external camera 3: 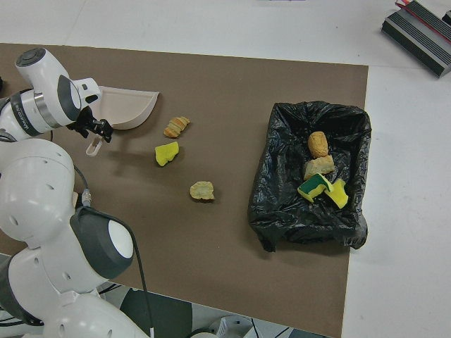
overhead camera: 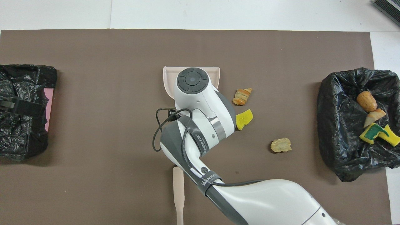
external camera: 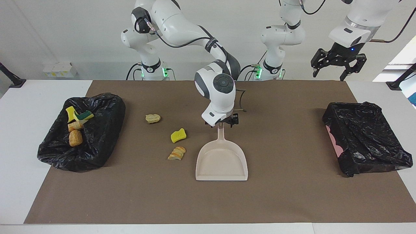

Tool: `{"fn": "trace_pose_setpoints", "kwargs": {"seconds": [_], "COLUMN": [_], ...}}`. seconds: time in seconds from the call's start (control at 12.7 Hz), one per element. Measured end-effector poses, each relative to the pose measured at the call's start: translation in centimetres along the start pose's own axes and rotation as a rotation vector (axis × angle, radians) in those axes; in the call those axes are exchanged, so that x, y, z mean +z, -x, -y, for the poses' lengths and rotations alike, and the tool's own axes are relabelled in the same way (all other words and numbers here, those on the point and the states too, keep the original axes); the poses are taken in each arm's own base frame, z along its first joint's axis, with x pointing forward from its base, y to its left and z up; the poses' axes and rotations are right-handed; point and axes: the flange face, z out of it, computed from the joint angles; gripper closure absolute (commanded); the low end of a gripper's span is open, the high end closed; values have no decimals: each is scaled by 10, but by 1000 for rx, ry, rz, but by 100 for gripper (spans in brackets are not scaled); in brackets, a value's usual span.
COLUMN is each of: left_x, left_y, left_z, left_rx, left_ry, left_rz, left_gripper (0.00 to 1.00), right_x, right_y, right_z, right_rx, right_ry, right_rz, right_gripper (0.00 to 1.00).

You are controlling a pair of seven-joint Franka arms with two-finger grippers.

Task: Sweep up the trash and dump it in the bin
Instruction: 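Release the dustpan with the right gripper while the left gripper reaches it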

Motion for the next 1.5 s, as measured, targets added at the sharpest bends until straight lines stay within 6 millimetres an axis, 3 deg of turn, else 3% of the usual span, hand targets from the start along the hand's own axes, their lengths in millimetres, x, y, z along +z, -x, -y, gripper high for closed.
{"fn": "trace_pose_setpoints", "kwargs": {"seconds": [0.24,0.63,0.79,0.95,1.11,1.34,1.42,1.5], "left_x": [24,102,131,160,190,237,247,255], "left_y": [-13,-42,-50,-58,-66,-70,-72,-74], "left_z": [-31,-146,-185,-220,-257,-311,-320,-324], "left_rx": [-6,-29,-59,-89,-139,-192,-206,-214], "left_ry": [5,17,24,30,40,54,60,65], "left_rz": [-7,-30,-32,-29,-37,-41,-48,-53], "left_gripper": [0,0,0,0,0,0,0,0], "right_x": [-2,23,46,67,76,82,84,86], "right_y": [61,176,216,254,278,300,304,306], "right_z": [24,57,57,45,31,22,24,26], "right_rx": [-60,-43,-29,-14,5,32,35,38], "right_ry": [12,40,14,29,47,44,41,35], "right_rz": [56,126,126,130,151,186,181,172], "right_gripper": [0,0,0,8,19,26,34,50]}}
